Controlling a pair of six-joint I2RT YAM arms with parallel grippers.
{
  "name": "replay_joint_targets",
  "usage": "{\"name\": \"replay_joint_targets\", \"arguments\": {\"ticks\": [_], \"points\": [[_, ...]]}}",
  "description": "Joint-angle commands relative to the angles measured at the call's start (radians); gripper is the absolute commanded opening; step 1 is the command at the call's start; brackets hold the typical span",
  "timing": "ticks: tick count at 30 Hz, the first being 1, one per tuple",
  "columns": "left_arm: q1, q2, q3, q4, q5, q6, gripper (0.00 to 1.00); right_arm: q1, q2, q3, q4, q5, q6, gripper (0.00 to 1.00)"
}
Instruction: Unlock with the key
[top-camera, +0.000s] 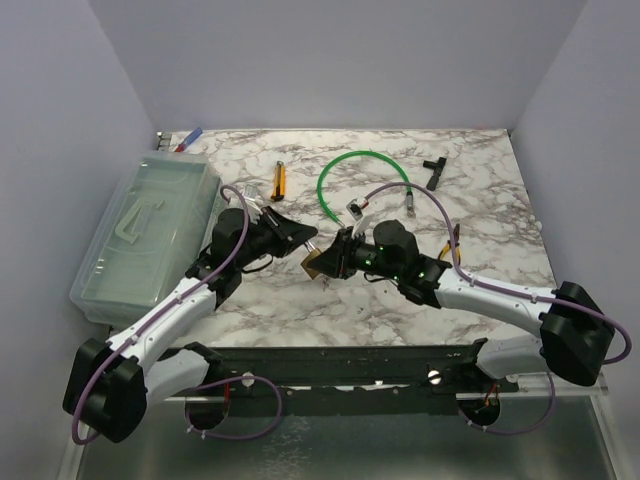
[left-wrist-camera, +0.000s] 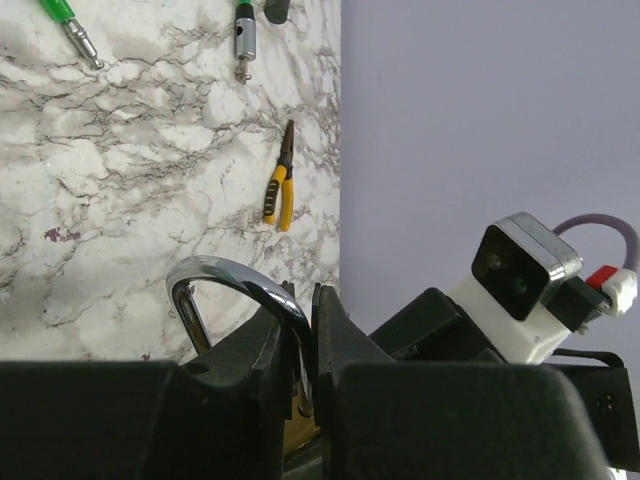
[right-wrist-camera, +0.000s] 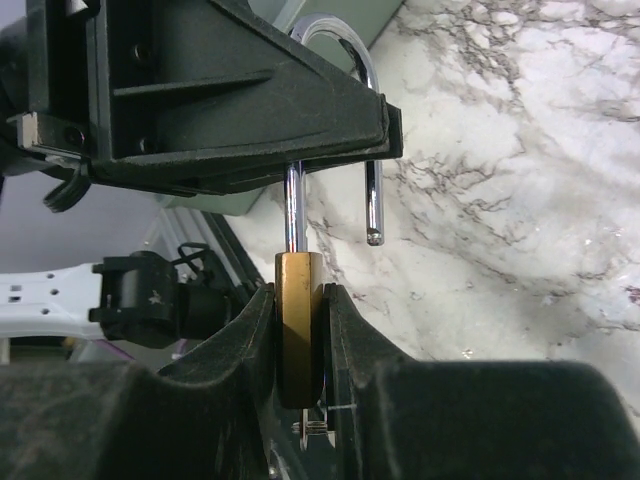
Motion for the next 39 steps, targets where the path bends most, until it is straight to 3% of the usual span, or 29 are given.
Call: {"name": "replay_joint_targets", "arguments": {"ticks": [1,8,17,23,28,39], "points": [[0.000,-0.049,-0.044,0.125,-0.015,0.043,0.00,0.002,-0.006,-0.008,0.210,-0.074,0.157,0.00],[0.000,-0.105,-0.111,0.290,0.029,0.061,0.00,-0.030,-0.021,-0.021,0.342,-0.152,0.306,0.00],[-0.001,-0.168,-0.173,0.509,0.095,0.099,0.00,-0.116,0.075,-0.095,0.824,-0.376,0.619,0.00],[0.000,-0.195,-0.184,0.507,0.134,0.123,0.02,-0.122,0.068,-0.087,0.801,-0.393,0.614,0.00],[0.001,-0.219,-0.191,0.429,0.139,0.138,0.34,-0.140,0.036,-0.109,0.772,-0.371,0.633,0.00],[0.000,-0.313,-0.161,0.200,0.120,0.196,0.67,-0.169,-0.022,-0.165,0.611,-0.268,0.619,0.00]]}}
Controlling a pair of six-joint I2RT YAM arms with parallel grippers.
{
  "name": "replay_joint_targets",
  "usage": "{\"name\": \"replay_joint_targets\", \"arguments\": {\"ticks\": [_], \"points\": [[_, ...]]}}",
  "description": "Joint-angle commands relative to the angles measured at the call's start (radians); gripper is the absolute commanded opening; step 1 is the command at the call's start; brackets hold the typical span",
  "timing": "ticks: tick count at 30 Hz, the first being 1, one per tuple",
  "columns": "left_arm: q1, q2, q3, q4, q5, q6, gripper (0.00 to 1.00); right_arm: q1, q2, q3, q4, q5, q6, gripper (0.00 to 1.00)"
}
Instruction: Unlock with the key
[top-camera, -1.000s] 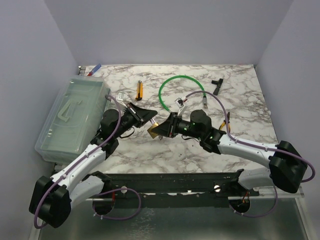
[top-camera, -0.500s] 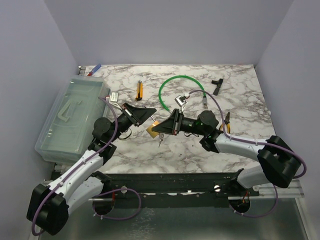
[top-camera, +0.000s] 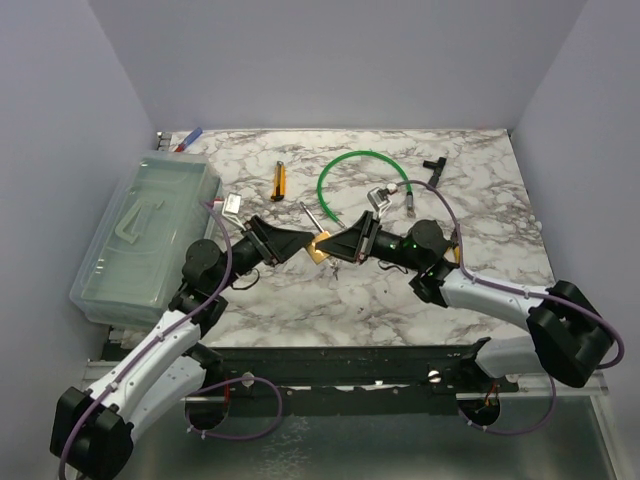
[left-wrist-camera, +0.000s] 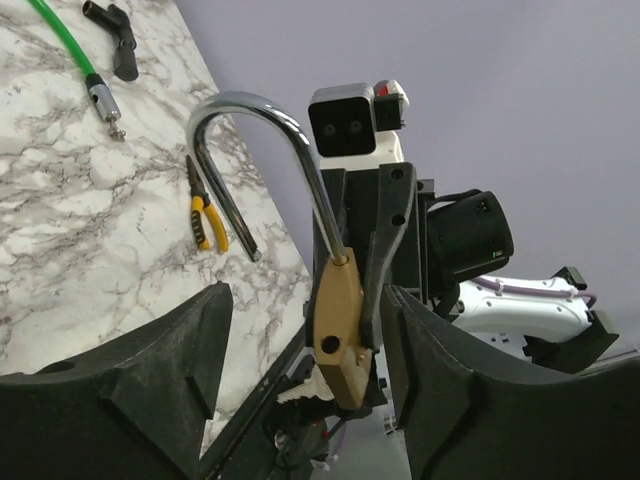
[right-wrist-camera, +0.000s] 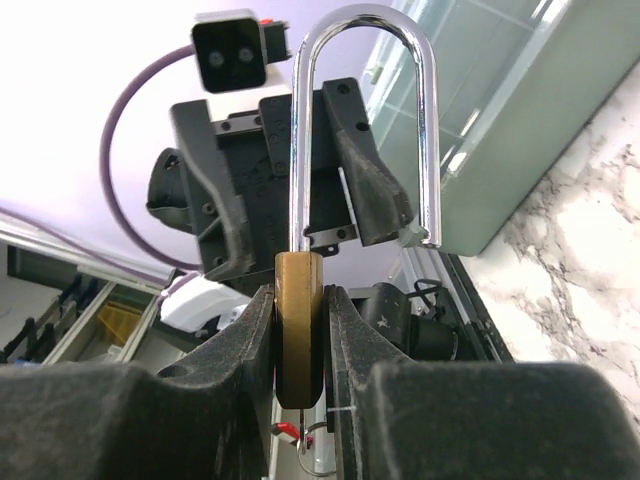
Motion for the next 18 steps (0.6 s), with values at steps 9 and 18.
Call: {"name": "replay_joint_targets", "arguments": {"ticks": [9,18], "points": [[0.000,-0.161,0.168,-0.605,-0.148,0.285,0.72,-0.099,-0.146,-0.164,-0.168,0.182,0.035,0.00],[0.001,-0.181,0.265,-0.866,-0.314,0.509,0.99,-0.220,-0.277,-0.206,-0.518,0.307,-0.074,0.00]]}}
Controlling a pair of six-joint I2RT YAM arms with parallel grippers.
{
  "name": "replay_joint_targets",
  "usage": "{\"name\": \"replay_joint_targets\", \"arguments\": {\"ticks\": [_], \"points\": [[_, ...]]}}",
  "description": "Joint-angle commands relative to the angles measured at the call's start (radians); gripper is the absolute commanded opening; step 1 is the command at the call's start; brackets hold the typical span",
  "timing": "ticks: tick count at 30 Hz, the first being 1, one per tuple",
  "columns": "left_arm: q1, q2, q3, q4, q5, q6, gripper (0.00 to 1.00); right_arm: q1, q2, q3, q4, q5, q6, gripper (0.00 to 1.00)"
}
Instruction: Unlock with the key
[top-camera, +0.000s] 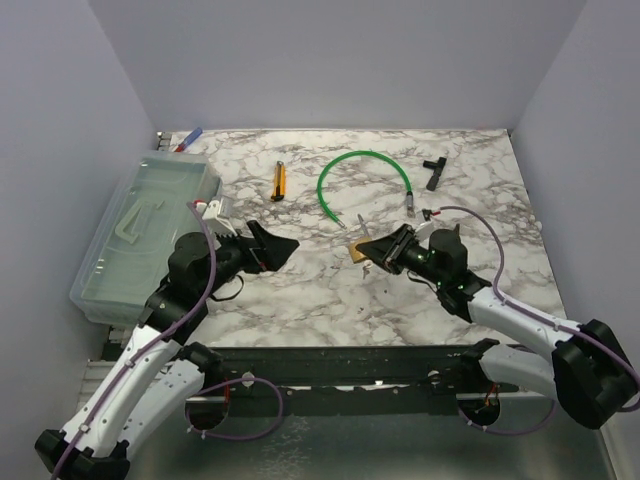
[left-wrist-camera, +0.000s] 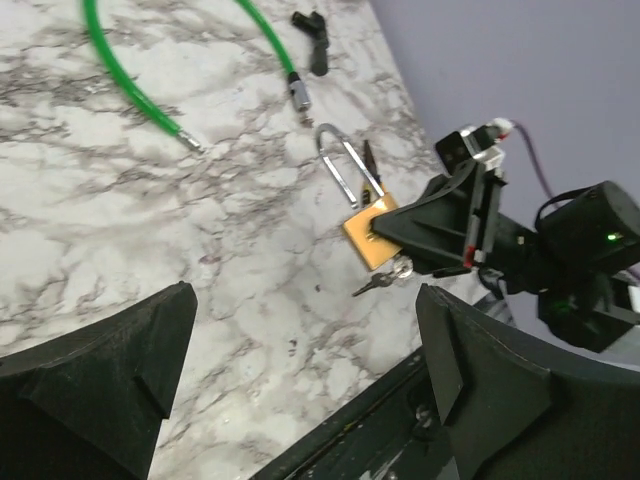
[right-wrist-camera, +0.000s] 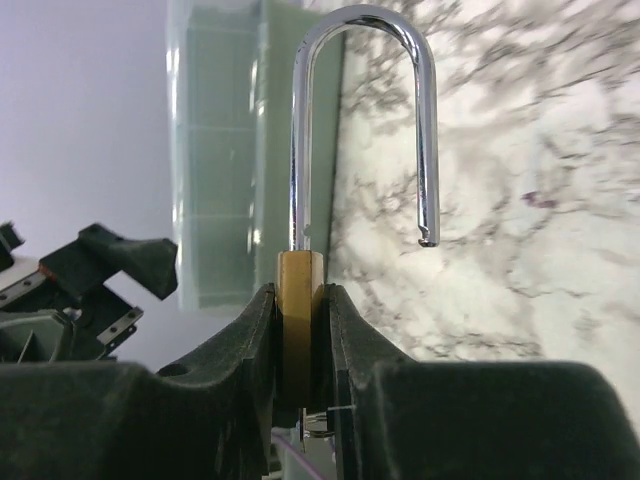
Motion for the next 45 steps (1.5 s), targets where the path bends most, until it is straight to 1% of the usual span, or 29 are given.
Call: {"name": "replay_joint_targets", "arguments": {"ticks": [1,7,13,18,23,32,37,39,41,43,45], "points": [[0.000,-0.002,0.064,-0.196,-0.138,0.176,0.99,-0.069,-0.063,-0.018,-0.122,0.075,-0.054,0.00],[0.001,-0.019,0.090,-0.286,-0.261,0.281,0.99,-0.161,-0.054,-0.027,-0.240,0.073,-0.087,0.00],[0.001,-0.044,0.081,-0.280,-0.277,0.294,0.99,-0.207,-0.045,-0.020,-0.353,0.134,-0.146,0.00],[0.000,-0.049,0.079,-0.279,-0.279,0.296,0.99,-0.227,0.006,-0.011,-0.391,0.151,-0.184,0.00],[0.000,-0.049,0.078,-0.277,-0.285,0.298,0.99,-0.238,0.086,-0.021,-0.326,0.114,-0.190,0.00],[0.000,-0.041,0.078,-0.277,-0.285,0.299,0.99,-0.250,0.290,0.005,-0.110,-0.024,-0.170,0.00],[0.001,-0.048,0.077,-0.276,-0.287,0.299,0.99,-0.253,0.365,0.011,-0.006,-0.086,-0.151,0.01],[0.001,-0.050,0.077,-0.276,-0.288,0.301,0.99,-0.254,0.383,0.018,0.014,-0.098,-0.150,0.04],[0.000,-0.050,0.078,-0.275,-0.288,0.301,0.99,-0.255,0.394,0.022,0.035,-0.113,-0.154,0.09],[0.000,-0.052,0.078,-0.276,-0.288,0.301,0.99,-0.260,0.401,0.023,0.046,-0.123,-0.160,0.18],[0.001,-0.054,0.077,-0.276,-0.286,0.301,0.99,-0.264,0.398,0.020,0.042,-0.127,-0.164,0.33]]}}
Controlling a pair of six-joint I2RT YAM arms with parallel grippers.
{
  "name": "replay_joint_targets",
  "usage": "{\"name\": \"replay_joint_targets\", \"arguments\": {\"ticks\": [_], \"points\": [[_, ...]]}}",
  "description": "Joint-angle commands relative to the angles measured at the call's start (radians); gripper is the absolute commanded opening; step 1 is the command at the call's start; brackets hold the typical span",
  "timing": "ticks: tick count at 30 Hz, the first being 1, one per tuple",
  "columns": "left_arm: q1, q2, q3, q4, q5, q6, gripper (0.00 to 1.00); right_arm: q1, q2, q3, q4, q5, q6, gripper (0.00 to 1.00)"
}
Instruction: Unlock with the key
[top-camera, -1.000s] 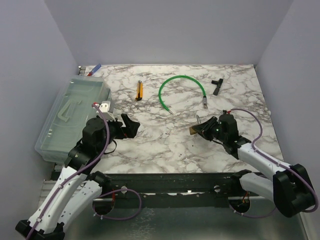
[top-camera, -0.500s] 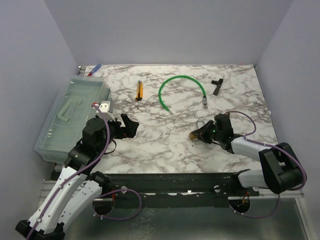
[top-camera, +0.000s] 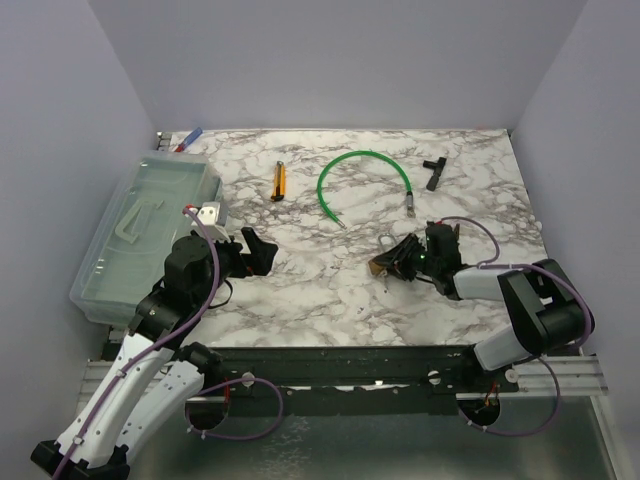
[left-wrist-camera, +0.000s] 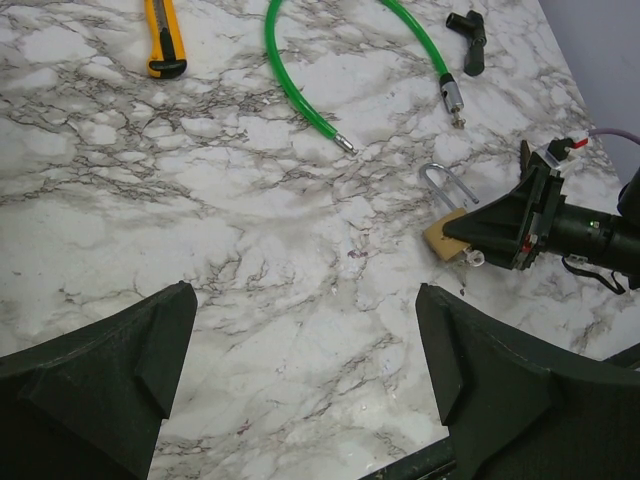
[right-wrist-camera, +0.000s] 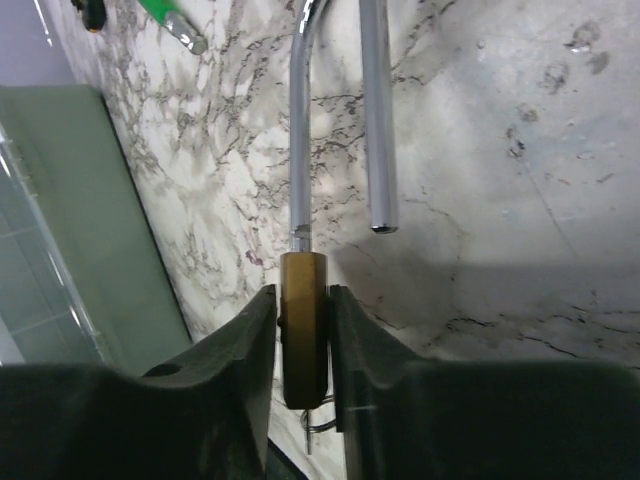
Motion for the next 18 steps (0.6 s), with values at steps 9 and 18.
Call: {"name": "replay_joint_targets", "arguments": {"ticks": [9,18], "points": [[0.000,-0.016,0.014,-0.006,-0.018,0.017,0.99,-0.029,-0.110,0.013,-0.067,-0.003,-0.061,0.73],[0.001,-0.020,0.014,-0.005,-0.015,0.015,0.99,-0.033,-0.307,0.085,-0.384,0.146,-0.216,0.83]]}}
